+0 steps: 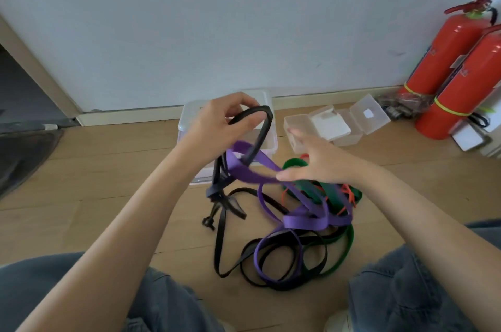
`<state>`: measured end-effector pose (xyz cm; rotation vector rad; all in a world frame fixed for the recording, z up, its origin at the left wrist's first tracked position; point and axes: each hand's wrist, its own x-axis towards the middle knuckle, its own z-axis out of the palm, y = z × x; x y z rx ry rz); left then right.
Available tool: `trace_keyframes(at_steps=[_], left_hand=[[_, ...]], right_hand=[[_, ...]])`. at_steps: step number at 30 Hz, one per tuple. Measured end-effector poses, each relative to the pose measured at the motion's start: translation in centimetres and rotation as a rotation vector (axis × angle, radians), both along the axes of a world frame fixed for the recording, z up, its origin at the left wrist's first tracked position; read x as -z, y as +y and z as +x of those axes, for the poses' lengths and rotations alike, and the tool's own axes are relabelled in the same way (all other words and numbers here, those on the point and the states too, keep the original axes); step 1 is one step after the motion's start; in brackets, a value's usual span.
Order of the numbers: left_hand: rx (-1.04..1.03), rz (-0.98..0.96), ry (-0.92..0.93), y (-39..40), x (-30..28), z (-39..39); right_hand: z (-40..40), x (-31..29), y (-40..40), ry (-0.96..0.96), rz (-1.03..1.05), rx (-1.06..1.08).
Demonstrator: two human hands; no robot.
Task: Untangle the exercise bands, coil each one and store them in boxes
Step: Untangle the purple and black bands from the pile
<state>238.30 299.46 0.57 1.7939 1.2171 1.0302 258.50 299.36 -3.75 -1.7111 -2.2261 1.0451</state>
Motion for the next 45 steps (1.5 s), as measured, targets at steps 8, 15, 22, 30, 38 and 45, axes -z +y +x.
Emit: trace_keyframes(at_steps=[8,15,22,30,38,45], left_hand=[[0.047,-0.061,-0.172,-0.2,0.7,-0.1],[-0.012,-0.010,0.487,1.0,3.8,-2.9],[-0.047,-0.129,0.304,1.0,5.7,-4.0],[0.087,-0.200,-0.392,0.6,2.7,-0.1],[0.103,-0.002,0.057,0.9,4.8,-0.3],[0.180,-0.195,0.358,0.3,10.5,-1.6]], right_hand=[[-1.2,0.7,0.3,0.307,-0.109,0.042],[1.1,-0.4,2.1,0.468,0.221,0.432],[1.7,-0.9,2.9,0.723,0.185,0.610],[-0.7,0.0,0.5,0.059,-0.041,0.058],[-1.5,-0.6,0.8,0.758,-0.055,0.164],[-1.3,-1.8,1.0,1.309,-0.212,0.339]])
